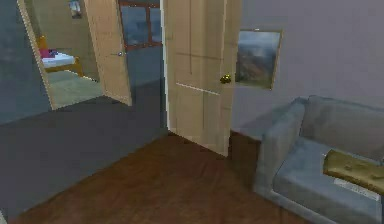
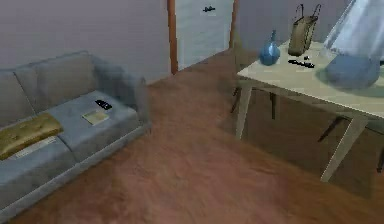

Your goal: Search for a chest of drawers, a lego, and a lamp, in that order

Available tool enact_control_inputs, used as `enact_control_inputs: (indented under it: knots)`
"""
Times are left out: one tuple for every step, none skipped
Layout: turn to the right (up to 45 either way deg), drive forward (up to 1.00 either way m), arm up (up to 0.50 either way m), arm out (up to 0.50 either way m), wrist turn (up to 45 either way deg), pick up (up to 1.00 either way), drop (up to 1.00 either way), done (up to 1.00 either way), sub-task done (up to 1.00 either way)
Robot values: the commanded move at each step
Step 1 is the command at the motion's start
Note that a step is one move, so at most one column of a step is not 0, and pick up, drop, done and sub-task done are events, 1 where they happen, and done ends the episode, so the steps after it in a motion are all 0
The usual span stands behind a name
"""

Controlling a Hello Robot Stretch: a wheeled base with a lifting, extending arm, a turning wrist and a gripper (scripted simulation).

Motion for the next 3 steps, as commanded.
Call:
enact_control_inputs:
  knots:
    - [0.0, 0.95, 0.0, 0.0, 0.0, 0.0, 0.0, 0.0, 0.0]
    - [-45.0, 0.0, 0.0, 0.0, 0.0, 0.0, 0.0, 0.0, 0.0]
    - [-9.0, 0.0, 0.0, 0.0, 0.0, 0.0, 0.0, 0.0, 0.0]
